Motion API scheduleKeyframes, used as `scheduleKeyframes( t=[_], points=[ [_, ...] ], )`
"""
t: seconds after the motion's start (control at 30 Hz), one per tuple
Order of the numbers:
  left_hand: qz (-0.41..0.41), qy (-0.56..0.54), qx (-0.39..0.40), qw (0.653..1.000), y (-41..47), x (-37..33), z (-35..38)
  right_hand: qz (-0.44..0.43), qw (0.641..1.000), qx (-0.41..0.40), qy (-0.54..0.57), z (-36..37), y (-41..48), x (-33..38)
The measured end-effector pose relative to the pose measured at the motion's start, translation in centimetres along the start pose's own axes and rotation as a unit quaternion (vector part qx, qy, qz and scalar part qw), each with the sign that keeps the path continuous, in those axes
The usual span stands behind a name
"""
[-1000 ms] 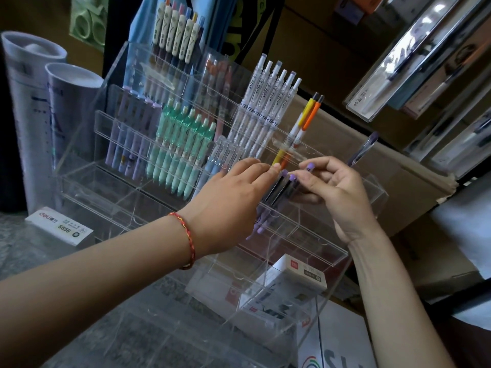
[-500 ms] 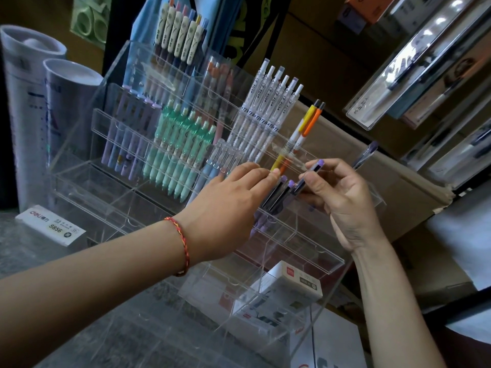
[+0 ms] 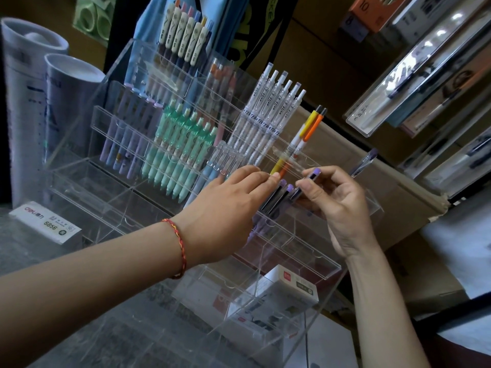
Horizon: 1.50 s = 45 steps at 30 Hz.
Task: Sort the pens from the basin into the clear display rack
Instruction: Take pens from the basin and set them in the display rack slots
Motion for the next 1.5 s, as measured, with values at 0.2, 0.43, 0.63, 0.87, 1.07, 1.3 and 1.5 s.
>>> scheduleKeyframes(
  t=[0.2, 0.43, 0.63, 0.87, 1.07, 1.3, 1.5],
  points=[
    [-0.006, 0.016, 0.028, 0.999, 0.1, -0.1, 0.0, 0.010, 0.999, 0.000, -0.041, 0.0, 0.2, 0.2],
    [-0.010, 0.017, 0.029, 0.999, 0.1, -0.3, -0.2, 0.010, 0.996, 0.008, -0.088, 0.3, 0.3, 0.9],
    [-0.010, 0.035, 0.053, 0.998, 0.1, -0.4, -0.4, 0.019, 0.983, 0.041, -0.179, 0.5, -0.3, -0.3],
    [0.002, -0.003, 0.013, 1.000, 0.1, -0.3, -0.3, 0.062, 0.954, 0.070, -0.285, 1.1, -0.4, -0.8],
    [0.028, -0.066, -0.022, 0.997, -1.1, 0.1, -1.9, -0.021, 0.903, 0.050, -0.426, 2.0, -1.2, 2.9],
    [-0.058, -0.105, 0.041, 0.992, -12.7, 6.2, -4.5, -0.106, 0.986, 0.124, 0.023, 13.5, -8.0, 6.4],
    [-0.573, -0.113, 0.018, 0.812, -31.9, 15.7, -10.1, 0.236, 0.843, 0.483, 0.025, 30.6, -22.2, -4.6]
  ],
)
Point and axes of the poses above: each hand's wrist, its own y-axis towards the middle knuckle, its own z-axis out of the palm, x = y × z, the point moved 3 cm from there along y, towards the middle knuckle, and after that the axes turned 9 degrees about -x, right-handed, at the moved point
